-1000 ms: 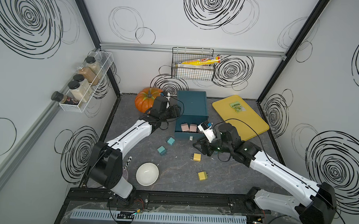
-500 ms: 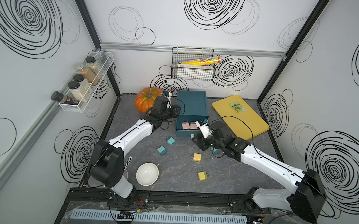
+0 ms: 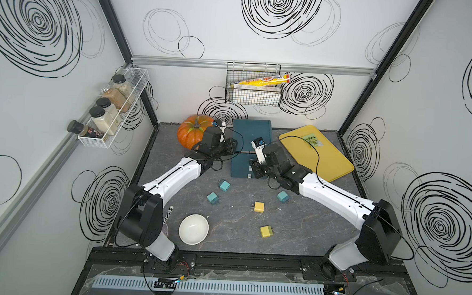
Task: Place the plugs into the drawer by color
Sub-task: Close the drawer in the storage box.
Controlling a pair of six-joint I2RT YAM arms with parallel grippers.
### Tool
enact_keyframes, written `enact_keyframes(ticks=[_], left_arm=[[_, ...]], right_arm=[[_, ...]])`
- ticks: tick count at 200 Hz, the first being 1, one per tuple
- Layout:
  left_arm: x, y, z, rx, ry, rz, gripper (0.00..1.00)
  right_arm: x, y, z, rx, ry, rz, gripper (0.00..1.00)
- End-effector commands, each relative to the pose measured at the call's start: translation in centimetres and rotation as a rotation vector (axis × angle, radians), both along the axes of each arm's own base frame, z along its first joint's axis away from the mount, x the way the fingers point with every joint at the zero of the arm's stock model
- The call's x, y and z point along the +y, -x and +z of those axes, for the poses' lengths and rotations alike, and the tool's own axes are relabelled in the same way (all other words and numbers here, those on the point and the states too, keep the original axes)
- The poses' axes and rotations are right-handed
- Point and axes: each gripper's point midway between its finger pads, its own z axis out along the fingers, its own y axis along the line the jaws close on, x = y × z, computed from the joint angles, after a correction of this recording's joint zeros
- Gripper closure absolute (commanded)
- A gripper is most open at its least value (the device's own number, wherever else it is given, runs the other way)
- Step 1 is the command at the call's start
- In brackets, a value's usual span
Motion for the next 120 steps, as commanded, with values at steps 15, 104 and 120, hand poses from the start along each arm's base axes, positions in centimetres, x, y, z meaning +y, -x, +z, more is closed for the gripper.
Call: enact_keyframes(ticks=[15, 104, 120], left_arm=[[0.0, 0.2, -2.4, 0.048, -0.034, -0.001, 0.63], [3.0, 1.9, 5.9, -0.093, 0.074, 0.132, 0.27], [3.6, 3.8, 8.1, -0.15, 0.139, 0.134, 0.25]], right_arm=[[0.1, -1.7, 0.1, -0.031, 0.039, -0.033, 0.59], [-0.6, 3.1, 8.5, -0.119, -0.223, 0.121, 0.49], [-2.7, 2.2, 9.2, -0.123, -0.228, 0.096, 0.46]])
